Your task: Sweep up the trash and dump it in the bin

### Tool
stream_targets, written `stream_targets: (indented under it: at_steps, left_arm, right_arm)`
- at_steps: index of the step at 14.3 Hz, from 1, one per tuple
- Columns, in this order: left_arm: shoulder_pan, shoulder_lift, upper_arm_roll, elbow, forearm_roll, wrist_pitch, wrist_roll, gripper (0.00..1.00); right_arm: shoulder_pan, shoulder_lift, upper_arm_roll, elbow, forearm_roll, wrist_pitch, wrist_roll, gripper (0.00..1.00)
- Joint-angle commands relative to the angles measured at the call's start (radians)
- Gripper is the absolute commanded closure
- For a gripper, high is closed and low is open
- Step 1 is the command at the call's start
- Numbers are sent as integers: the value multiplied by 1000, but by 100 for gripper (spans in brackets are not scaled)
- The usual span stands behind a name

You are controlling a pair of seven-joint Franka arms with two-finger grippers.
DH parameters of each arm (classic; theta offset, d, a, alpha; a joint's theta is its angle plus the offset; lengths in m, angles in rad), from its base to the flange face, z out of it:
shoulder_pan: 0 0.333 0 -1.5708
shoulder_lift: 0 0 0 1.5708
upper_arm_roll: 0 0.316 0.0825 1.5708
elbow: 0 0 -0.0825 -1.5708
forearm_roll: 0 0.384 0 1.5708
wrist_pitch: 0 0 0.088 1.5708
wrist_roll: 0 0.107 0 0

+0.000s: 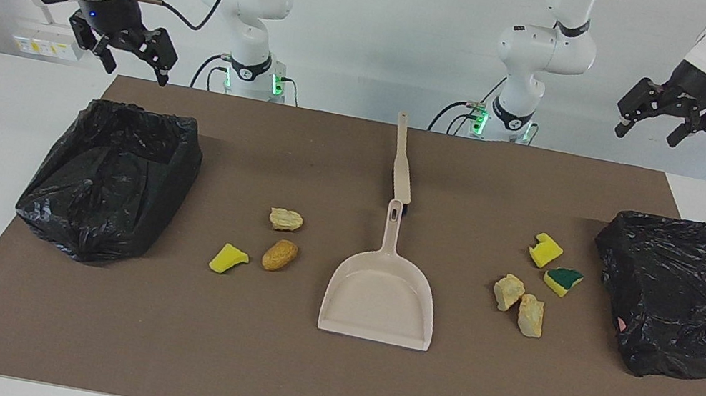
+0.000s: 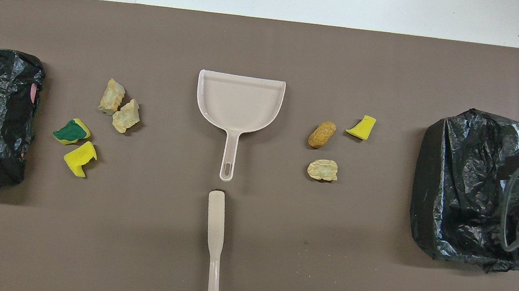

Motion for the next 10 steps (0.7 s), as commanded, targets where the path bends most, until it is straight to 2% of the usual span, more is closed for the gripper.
stream_targets:
  at_steps: [1, 6, 10]
  left_arm:
    - [-5, -25, 5, -33, -14, 26, -4, 0]
    - [-6, -27, -1, -36, -14, -3, -3, 0]
    - [-29, -57, -20, -160, -14, 119, -6, 0]
  right_arm:
    - [-6, -9, 3, -10, 16, 12, 18, 0]
    - [-6, -9, 3, -10, 16, 12, 18, 0]
    - [-6, -9, 3, -10, 16, 12, 18, 0]
